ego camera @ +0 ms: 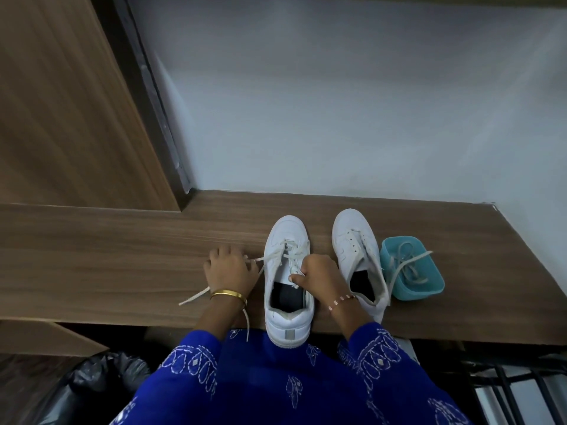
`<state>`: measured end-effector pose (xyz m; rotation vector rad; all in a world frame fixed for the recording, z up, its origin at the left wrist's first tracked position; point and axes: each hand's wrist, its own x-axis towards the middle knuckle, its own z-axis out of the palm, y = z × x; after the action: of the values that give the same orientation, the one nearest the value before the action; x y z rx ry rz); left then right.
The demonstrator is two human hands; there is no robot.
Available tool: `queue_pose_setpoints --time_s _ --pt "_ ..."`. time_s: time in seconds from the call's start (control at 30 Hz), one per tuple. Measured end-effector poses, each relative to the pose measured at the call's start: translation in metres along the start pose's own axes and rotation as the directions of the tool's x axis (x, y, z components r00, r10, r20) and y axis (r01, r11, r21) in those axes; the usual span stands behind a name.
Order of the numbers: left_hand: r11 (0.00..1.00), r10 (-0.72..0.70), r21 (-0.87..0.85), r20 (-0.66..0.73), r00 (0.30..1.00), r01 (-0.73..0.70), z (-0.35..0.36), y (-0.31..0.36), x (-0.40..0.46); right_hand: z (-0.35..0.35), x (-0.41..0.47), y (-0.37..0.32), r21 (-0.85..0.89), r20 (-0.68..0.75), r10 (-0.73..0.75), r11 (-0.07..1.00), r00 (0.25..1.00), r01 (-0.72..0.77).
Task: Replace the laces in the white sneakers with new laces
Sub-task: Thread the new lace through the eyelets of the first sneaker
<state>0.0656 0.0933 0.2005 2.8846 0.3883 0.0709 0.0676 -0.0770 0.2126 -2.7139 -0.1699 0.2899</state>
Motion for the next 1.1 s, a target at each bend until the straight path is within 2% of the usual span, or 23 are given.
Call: queue_pose_setpoints --time_s 0.07,0.13,0.23,0.33,0.5,0.67,0.7,0.73,0.77,0.8,0.83,0.87,0.9,0.93,0.97,1.0,1.07,1.1 --pt "0.999 0.05 0.006 -0.039 0.998 -0.05 -0.001 0.001 0.0 0.0 0.0 0.0 0.008 0.005 -0.001 1.0 1.0 0.001" --pt "0.986 0.152 -0.063 -0.06 0.987 -0.156 0.001 0.004 0.001 0.001 -0.001 0.0 0.017 0.0 0.005 1.0 1.0 -0.005" --pt "0.952 0.274 -0.138 -0.012 0.962 -0.273 0.007 0.014 0.001 0.003 -0.003 -0.001 0.015 -0.013 0.01 1.0 1.0 -0.01" --pt "0.957 0.236 -0.189 0.072 0.969 -0.219 0.01 0.021 -0.001 0.004 -0.004 0.0 0.018 -0.018 0.004 1.0 1.0 -0.004" --pt "0.919 0.154 -0.385 0.141 0.978 -0.089 0.011 0.021 0.006 0.004 -0.006 0.002 -0.001 -0.041 -0.004 1.0 0.999 0.004" --pt "0.882 0.172 -0.47 0.243 0.955 -0.039 0.011 0.022 0.014 0.005 -0.005 -0.001 0.004 -0.043 0.003 1.0 0.999 -0.003" --pt "0.84 0.13 -0.542 0.258 0.957 0.032 0.011 0.022 0.015 0.005 -0.005 -0.001 0.004 -0.047 0.004 1.0 0.999 -0.004" --pt "0.736 0.065 -0.662 0.28 0.958 0.143 0.011 0.021 0.016 0.006 -0.005 -0.001 0.006 -0.052 0.007 1.0 0.999 -0.007" --pt "0.531 -0.006 -0.802 0.318 0.948 0.272 0.01 0.019 0.017 0.006 -0.005 -0.001 0.012 -0.055 0.014 1.0 0.998 -0.014" --pt "0.233 -0.064 -0.894 0.378 0.924 0.382 0.007 0.016 0.017 0.007 -0.006 0.0 0.019 -0.058 0.022 1.0 0.998 -0.021" --pt "-0.087 -0.082 -0.889 0.457 0.886 0.45 0.003 0.012 0.014 0.007 -0.006 0.0 0.027 -0.059 0.031 0.999 0.998 -0.03" --pt "-0.345 -0.076 -0.817 0.516 0.853 0.462 -0.002 0.006 0.012 0.008 -0.006 0.0 0.033 -0.058 0.041 0.999 0.998 -0.039" --pt "-0.489 -0.09 -0.756 0.54 0.837 0.436 -0.006 -0.001 0.01 0.008 -0.007 0.0 0.035 -0.057 0.048 0.998 0.997 -0.046" --pt "-0.551 -0.118 -0.729 0.549 0.827 0.405 -0.009 -0.008 0.01 0.008 -0.007 0.0 0.037 -0.055 0.051 0.998 0.997 -0.049" --pt "-0.555 -0.148 -0.734 0.55 0.822 0.392 -0.01 -0.016 0.011 0.008 -0.007 -0.001 0.043 -0.055 0.051 0.998 0.997 -0.048" --pt "-0.517 -0.178 -0.76 0.546 0.819 0.394 -0.011 -0.023 0.011 0.008 -0.007 -0.001 0.048 -0.056 0.048 0.998 0.997 -0.045" --pt "-0.331 -0.275 -0.838 0.525 0.805 0.434 -0.009 -0.032 0.014 0.008 -0.006 0.0 0.043 -0.058 0.044 0.998 0.997 -0.042" --pt "-0.176 -0.319 -0.873 0.488 0.812 0.456 -0.007 -0.035 0.015 0.008 -0.007 0.0 0.041 -0.058 0.044 0.998 0.997 -0.042"
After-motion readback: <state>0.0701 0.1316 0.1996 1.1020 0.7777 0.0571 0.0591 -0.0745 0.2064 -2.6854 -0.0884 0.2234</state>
